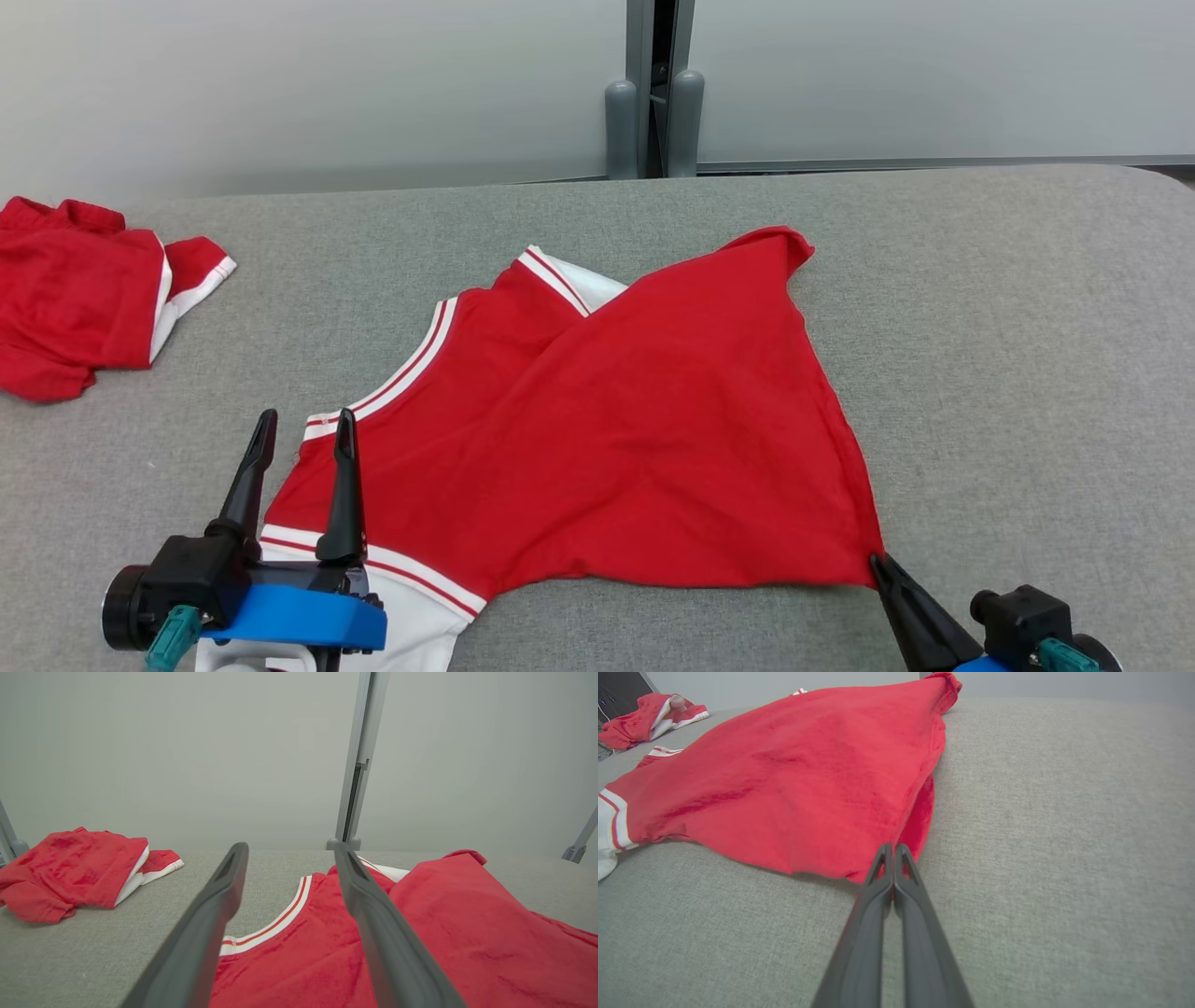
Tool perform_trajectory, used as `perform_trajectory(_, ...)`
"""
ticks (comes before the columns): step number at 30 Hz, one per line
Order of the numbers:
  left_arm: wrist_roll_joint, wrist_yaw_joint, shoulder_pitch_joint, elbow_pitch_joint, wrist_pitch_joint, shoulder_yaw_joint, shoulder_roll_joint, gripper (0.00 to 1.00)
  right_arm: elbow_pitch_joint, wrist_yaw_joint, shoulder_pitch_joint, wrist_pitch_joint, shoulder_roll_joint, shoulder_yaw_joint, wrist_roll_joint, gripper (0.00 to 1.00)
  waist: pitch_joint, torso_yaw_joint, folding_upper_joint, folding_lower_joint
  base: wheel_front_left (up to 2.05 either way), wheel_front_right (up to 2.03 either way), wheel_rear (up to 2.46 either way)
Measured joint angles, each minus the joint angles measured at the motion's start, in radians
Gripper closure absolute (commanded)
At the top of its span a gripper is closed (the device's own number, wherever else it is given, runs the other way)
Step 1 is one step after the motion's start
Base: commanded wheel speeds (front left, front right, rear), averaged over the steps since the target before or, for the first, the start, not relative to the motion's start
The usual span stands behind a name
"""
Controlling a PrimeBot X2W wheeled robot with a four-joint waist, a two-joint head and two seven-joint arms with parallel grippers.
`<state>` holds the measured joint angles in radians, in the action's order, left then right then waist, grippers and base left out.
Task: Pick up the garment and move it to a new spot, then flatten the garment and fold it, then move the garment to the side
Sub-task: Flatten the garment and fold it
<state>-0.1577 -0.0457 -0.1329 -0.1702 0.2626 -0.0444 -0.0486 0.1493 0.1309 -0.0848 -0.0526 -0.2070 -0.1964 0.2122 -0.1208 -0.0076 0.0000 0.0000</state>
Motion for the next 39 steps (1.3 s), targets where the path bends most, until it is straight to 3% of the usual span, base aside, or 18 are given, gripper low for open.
perform_trajectory(13, 0.002, -0.001, 0.003, 0.0, 0.0, 0.001, 0.0, 0.0, 0.208, 0.0, 0.078, -0.063, -0.005, 0.105, -0.036, 1.0, 0.003, 0.064, 0.0, 0.0, 0.0, 0.0, 0.0)
perform_trajectory(14, 0.002, -0.001, 0.005, 0.0, 0.0, 0.002, 0.0, 0.0, 0.222, 0.0, 0.081, -0.064, -0.003, 0.107, -0.036, 0.93, 0.004, 0.066, 0.0, 0.0, 0.0, 0.0, 0.0)
perform_trajectory(15, 0.002, -0.001, 0.008, 0.0, 0.0, 0.003, 0.0, 0.0, 0.235, 0.0, 0.082, -0.07, -0.002, 0.107, -0.036, 0.65, 0.005, 0.067, 0.0, 0.0, 0.0, 0.0, 0.0)
perform_trajectory(16, 0.002, -0.001, 0.01, 0.0, 0.0, 0.004, 0.0, 0.0, 0.242, 0.0, 0.082, -0.081, 0.002, 0.109, -0.034, 0.13, 0.007, 0.068, 0.0, 0.0, 0.0, 0.0, 0.0)
perform_trajectory(17, 0.002, -0.001, 0.011, 0.0, 0.0, 0.004, 0.0, 0.0, 0.246, 0.0, 0.084, -0.09, 0.006, 0.109, -0.034, 0.0, 0.009, 0.068, 0.0, 0.0, 0.0, 0.0, 0.0)
perform_trajectory(26, 0.006, -0.001, 0.012, 0.001, 0.0, 0.008, 0.0, 0.0, 0.21, 0.0, 0.178, -0.158, -0.014, 0.131, -0.063, 0.0, 0.013, 0.067, 0.0, 0.0, 0.0, 0.0, 0.0)
perform_trajectory(39, 0.001, 0.0, -0.016, 0.007, 0.0, -0.011, 0.0, 0.0, 0.362, 0.0, 0.446, 0.048, -0.062, 0.009, -0.109, 0.0, -0.034, 0.091, 0.0, 0.0, 0.0, 0.0, 0.0)
